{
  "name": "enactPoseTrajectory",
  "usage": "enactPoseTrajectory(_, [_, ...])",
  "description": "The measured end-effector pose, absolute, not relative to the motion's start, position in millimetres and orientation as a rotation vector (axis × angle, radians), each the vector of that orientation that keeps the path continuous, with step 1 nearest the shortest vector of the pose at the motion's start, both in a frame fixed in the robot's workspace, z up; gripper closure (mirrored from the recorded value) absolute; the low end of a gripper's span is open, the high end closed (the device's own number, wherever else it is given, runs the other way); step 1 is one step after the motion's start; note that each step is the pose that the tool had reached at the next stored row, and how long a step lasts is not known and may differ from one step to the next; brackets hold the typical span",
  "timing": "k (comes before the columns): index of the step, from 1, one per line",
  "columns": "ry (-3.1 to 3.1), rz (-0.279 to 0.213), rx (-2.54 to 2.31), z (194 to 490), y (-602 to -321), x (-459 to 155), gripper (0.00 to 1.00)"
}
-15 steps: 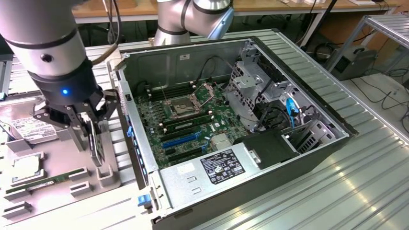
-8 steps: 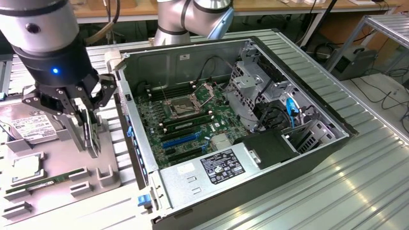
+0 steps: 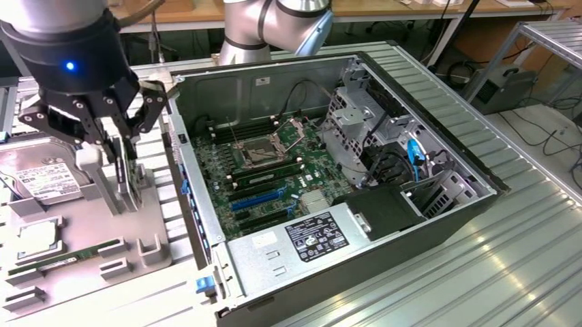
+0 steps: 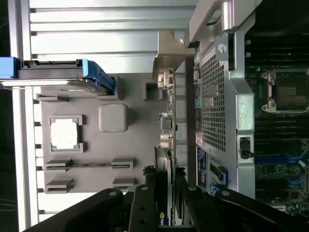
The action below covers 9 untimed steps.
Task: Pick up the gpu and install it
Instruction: 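Pick up the gpu and move the gpu toward the slot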
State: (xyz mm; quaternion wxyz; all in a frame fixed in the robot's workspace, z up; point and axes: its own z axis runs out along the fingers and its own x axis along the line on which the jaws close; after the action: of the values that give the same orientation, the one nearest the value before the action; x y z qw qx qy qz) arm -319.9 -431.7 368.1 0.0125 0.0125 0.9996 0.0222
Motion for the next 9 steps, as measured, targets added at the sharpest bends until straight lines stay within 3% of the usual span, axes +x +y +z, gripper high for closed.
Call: enactPoseTrajectory(9, [3.123, 0.07, 0.035, 410.7, -441.6, -300.6, 0.74])
